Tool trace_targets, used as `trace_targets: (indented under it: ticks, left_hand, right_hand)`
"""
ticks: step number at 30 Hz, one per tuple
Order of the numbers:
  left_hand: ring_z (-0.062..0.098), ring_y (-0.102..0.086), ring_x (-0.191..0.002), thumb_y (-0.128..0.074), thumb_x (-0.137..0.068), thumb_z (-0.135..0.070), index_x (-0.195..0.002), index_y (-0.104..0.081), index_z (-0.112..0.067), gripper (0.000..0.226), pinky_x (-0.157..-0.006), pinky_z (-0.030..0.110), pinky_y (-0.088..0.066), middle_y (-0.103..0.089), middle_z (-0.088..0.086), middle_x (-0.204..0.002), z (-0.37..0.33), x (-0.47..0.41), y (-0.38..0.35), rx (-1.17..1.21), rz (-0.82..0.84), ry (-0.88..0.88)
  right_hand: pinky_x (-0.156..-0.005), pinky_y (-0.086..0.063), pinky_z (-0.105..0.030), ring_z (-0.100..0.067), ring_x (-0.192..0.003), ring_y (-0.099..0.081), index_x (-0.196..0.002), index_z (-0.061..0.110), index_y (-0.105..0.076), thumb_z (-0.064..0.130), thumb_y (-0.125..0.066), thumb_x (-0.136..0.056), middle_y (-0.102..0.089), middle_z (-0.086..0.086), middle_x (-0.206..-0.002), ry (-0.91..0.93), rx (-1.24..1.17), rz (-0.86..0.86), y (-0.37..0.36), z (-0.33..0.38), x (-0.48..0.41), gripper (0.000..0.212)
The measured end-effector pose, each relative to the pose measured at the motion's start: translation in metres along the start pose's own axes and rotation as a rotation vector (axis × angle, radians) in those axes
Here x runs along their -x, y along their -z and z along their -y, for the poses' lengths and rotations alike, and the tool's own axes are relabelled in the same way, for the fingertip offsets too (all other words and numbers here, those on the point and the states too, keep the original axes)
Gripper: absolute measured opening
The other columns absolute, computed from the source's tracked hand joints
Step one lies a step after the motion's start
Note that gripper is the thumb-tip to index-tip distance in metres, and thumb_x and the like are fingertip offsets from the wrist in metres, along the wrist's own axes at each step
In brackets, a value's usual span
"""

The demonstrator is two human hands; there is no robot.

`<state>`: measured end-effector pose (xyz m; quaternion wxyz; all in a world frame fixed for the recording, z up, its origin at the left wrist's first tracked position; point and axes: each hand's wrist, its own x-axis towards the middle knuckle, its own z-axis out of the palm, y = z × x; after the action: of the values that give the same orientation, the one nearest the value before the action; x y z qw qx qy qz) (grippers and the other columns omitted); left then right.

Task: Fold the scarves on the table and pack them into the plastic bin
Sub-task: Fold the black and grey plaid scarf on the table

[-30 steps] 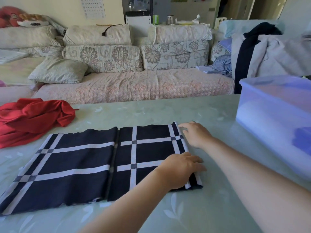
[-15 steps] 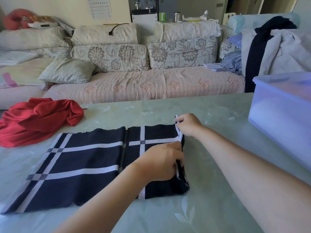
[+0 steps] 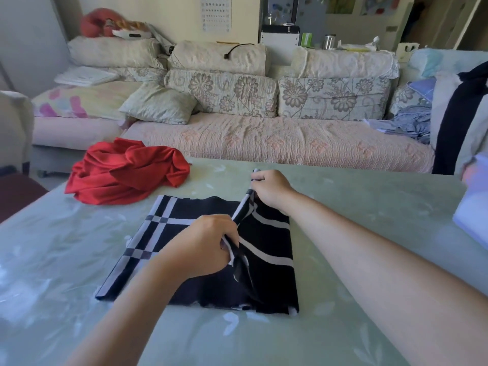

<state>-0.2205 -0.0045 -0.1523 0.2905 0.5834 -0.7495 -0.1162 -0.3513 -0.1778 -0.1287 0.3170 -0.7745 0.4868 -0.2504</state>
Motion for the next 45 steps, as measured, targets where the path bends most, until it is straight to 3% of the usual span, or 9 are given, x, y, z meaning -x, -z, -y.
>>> trace_targets:
  ticks: [5,9,14,18,23,27,36,41,45]
  left_hand:
    - [0.009,-0.061,-0.077,-0.037,-0.057,-0.008,-0.069,-0.066,-0.027,0.037,-0.059,0.019,-0.045,-0.067,-0.008,-0.082,0.031,0.026,0.044,0.019,-0.135,0.081]
    - [0.018,-0.066,-0.08,-0.043,-0.053,-0.006,-0.063,-0.061,-0.041,0.041,-0.065,0.037,-0.054,-0.069,-0.009,-0.084,0.07,0.054,0.075,0.047,-0.192,0.262]
    - [0.01,-0.062,-0.08,-0.056,-0.072,-0.004,-0.072,-0.068,-0.043,0.041,-0.069,0.03,-0.054,-0.065,-0.014,-0.084,0.102,0.089,0.097,-0.089,0.021,0.546]
    - [0.01,-0.059,-0.097,-0.036,-0.077,0.006,-0.095,-0.073,-0.043,0.064,-0.078,0.02,-0.05,-0.051,-0.023,-0.094,0.104,0.101,0.097,-0.172,0.219,0.684]
    - [0.021,-0.049,-0.122,-0.045,-0.088,-0.004,-0.122,-0.064,-0.033,0.049,-0.101,0.037,-0.041,-0.055,-0.005,-0.13,0.117,0.081,0.071,-0.225,-0.02,0.515]
    - [0.024,-0.017,-0.144,-0.037,-0.1,-0.036,-0.151,-0.026,-0.037,0.051,-0.113,0.046,-0.028,-0.014,-0.002,-0.16,0.115,0.071,0.032,-0.339,0.193,0.586]
    - [0.033,-0.036,-0.122,-0.047,-0.095,-0.032,-0.145,-0.038,-0.034,0.051,-0.1,0.04,-0.043,-0.03,0.007,-0.146,0.117,0.062,0.032,-0.391,0.111,0.695]
    - [0.033,-0.039,-0.119,-0.047,-0.095,-0.029,-0.144,-0.04,-0.032,0.05,-0.099,0.038,-0.041,-0.034,0.008,-0.141,0.112,0.057,0.029,-0.428,0.098,0.718]
    - [0.031,-0.044,-0.114,-0.046,-0.09,-0.013,-0.141,-0.046,-0.026,0.053,-0.101,0.037,-0.042,-0.036,0.01,-0.135,0.116,0.05,0.026,-0.321,0.118,0.772]
  right_hand:
    - [-0.107,-0.04,-0.036,-0.027,-0.132,-0.05,-0.122,0.0,-0.066,0.007,-0.046,-0.094,-0.056,-0.007,-0.142,0.068,0.006,0.071,-0.05,0.051,-0.021,0.035]
    - [-0.087,-0.039,-0.028,-0.025,-0.103,-0.054,-0.085,0.017,-0.071,0.008,-0.047,-0.089,-0.064,0.003,-0.099,0.126,-0.018,0.133,-0.092,0.089,-0.031,0.026]
    - [-0.093,-0.042,-0.033,-0.023,-0.094,-0.056,-0.085,0.014,-0.07,0.009,-0.055,-0.089,-0.065,-0.003,-0.099,0.183,-0.028,0.297,-0.148,0.117,-0.031,0.016]
    - [-0.104,-0.036,-0.028,-0.025,-0.137,-0.044,-0.148,0.022,-0.047,0.009,-0.044,-0.095,-0.046,-0.005,-0.151,0.15,0.14,0.47,-0.178,0.1,-0.017,0.054]
    - [-0.121,-0.012,-0.052,-0.02,-0.15,-0.02,-0.153,0.028,-0.036,0.035,-0.034,-0.103,-0.027,0.001,-0.162,0.242,0.52,0.277,-0.178,0.061,-0.006,0.051]
    - [-0.119,0.003,-0.061,-0.023,-0.153,-0.001,-0.157,0.032,-0.022,0.048,-0.023,-0.103,-0.007,-0.004,-0.167,0.111,0.666,0.191,-0.16,0.031,0.003,0.057]
    - [-0.123,-0.002,-0.052,-0.022,-0.154,0.002,-0.152,0.03,-0.033,0.047,-0.041,-0.1,-0.006,-0.006,-0.167,0.304,0.659,0.219,-0.125,0.012,0.048,0.055]
    - [-0.124,0.003,-0.042,-0.009,-0.152,0.005,-0.155,0.039,-0.021,0.069,-0.061,-0.08,-0.003,0.007,-0.167,0.486,0.613,0.552,-0.101,0.01,0.112,0.09]
    - [-0.124,0.001,-0.04,-0.01,-0.153,0.003,-0.157,0.041,-0.007,0.037,-0.066,-0.081,0.002,0.008,-0.167,0.512,0.777,0.589,-0.081,-0.002,0.129,0.096]
